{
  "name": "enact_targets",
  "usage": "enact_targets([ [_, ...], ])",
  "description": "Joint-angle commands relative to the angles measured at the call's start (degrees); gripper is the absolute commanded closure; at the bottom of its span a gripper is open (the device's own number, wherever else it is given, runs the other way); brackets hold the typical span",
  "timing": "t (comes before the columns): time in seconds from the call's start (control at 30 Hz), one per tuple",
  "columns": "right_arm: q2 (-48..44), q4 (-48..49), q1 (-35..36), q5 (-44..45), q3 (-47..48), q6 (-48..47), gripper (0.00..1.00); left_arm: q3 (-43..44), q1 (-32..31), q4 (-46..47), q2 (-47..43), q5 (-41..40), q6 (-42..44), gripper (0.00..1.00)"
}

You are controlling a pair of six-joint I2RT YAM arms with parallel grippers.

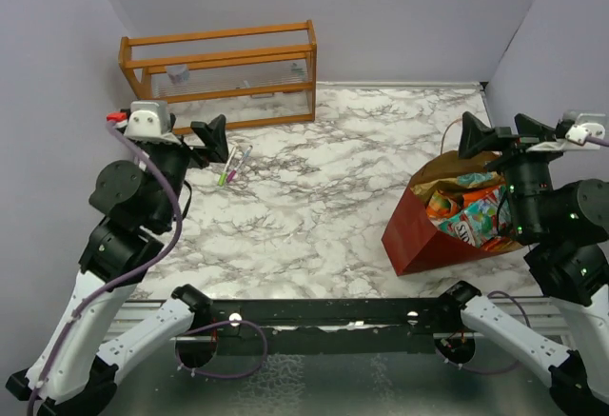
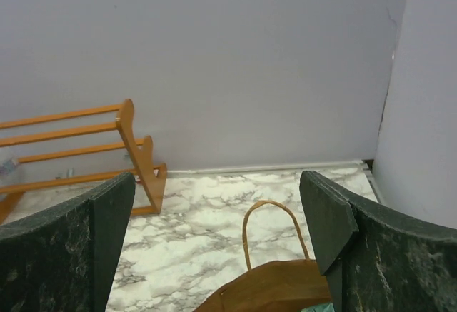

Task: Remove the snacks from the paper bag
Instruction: Adjust the paper bag at the center of the board.

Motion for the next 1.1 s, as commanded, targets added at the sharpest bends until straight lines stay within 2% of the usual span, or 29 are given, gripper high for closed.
enact_targets([
  [0.0, 3.51, -7.35, -5.93, -5.23, 3.81, 5.75, 0.01, -3.23, 3.81, 2.31, 2.07, 6.35, -6.24, 0.01],
  [0.37, 9.22, -15.6, -14.7, -9.36, 8.67, 12.27, 0.01, -6.08, 9.48, 3.9, 9.58, 20.52, -13.05, 0.01],
  [0.6, 8.41, -18.17, -16.44, -11.42, 8.93, 15.61, 0.01, -7.43, 9.54, 11.75, 15.88, 36.48, -20.72, 0.01],
  [0.7, 8.26, -19.88, -16.7, -13.25, 9.79, 17.07, 0.01, -7.4, 5.53, 17.72, 19.81, 41.89, -24.75, 0.01],
  [0.83, 8.78, -22.73, -16.85, -20.9, 12.13, 16.97, 0.01, -4.18, -4.91, 22.37, 27.17, 43.39, -25.65, 0.01],
  [0.93, 7.62, -23.38, -16.92, -26.44, 12.54, 16.0, 0.01, 0.64, -12.78, 24.27, 34.94, 44.21, -24.27, 0.01],
  [1.07, 3.53, -21.07, -16.95, -33.09, 10.33, 15.4, 0.01, 11.23, -19.88, 22.91, 46.4, 43.17, -19.49, 0.01],
])
